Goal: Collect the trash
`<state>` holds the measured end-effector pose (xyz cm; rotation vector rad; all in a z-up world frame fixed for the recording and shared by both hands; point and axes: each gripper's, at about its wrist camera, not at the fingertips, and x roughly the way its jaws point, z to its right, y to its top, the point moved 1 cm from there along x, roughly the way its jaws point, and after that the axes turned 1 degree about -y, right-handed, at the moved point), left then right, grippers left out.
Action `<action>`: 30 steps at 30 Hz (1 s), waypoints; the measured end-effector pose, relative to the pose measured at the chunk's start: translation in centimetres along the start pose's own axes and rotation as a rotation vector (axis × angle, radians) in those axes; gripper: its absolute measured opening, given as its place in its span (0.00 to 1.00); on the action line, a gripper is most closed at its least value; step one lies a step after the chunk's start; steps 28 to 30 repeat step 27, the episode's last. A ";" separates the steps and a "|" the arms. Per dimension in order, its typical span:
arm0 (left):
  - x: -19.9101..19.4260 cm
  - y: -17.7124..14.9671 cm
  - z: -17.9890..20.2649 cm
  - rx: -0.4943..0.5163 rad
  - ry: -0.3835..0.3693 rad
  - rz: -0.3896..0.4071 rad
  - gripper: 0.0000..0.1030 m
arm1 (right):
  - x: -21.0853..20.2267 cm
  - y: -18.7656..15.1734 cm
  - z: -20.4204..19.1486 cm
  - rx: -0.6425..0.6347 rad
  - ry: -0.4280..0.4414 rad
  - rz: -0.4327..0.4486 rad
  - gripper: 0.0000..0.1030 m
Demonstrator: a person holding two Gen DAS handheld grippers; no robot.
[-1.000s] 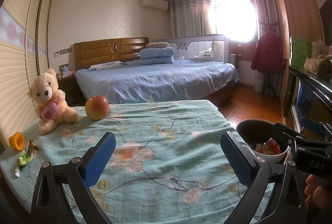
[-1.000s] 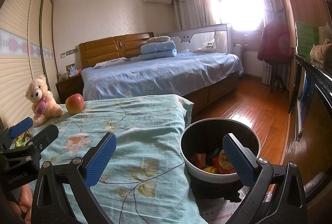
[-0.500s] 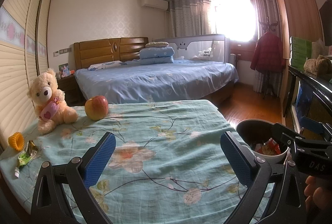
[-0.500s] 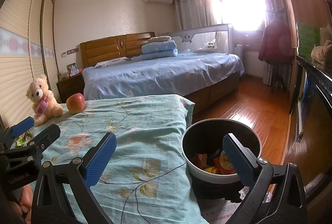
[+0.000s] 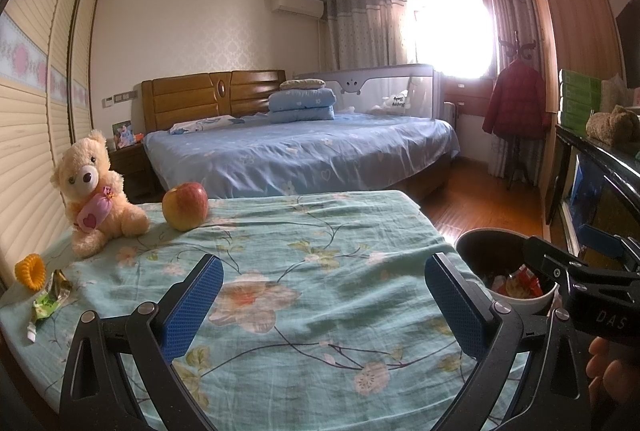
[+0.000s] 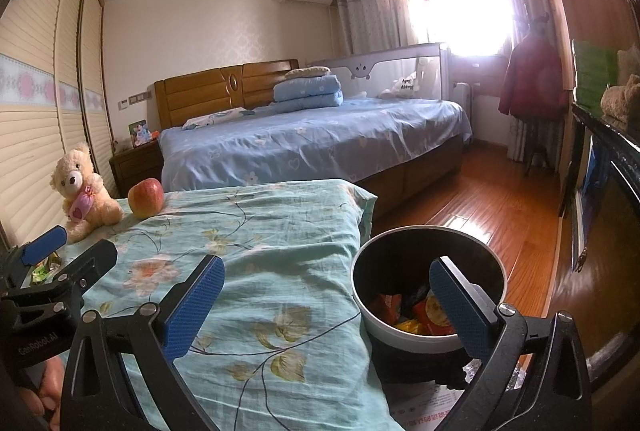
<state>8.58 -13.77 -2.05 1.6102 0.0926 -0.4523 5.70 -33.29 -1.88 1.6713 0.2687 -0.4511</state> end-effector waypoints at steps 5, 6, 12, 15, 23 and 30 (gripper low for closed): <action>0.1 0.0 0.0 -0.001 0.000 -0.002 0.99 | 0.1 0.0 0.1 -0.002 0.000 0.001 1.00; 0.1 0.0 0.0 -0.001 -0.001 -0.002 0.99 | 0.0 0.0 0.0 -0.002 0.001 0.001 1.00; 0.2 -0.1 0.0 -0.001 -0.002 -0.003 0.99 | 0.1 0.0 -0.1 -0.001 0.001 -0.001 1.00; 0.3 -0.1 0.0 -0.002 -0.002 -0.004 0.99 | 0.1 0.0 -0.1 -0.002 0.000 -0.001 1.00; 0.7 -0.3 -0.3 -0.009 -0.003 -0.011 0.99 | -0.2 -0.4 -0.6 -0.001 0.005 -0.010 1.00; 1.0 -0.4 -0.8 -0.026 -0.008 -0.024 0.99 | 0.8 -0.9 -0.8 0.001 0.013 -0.026 1.00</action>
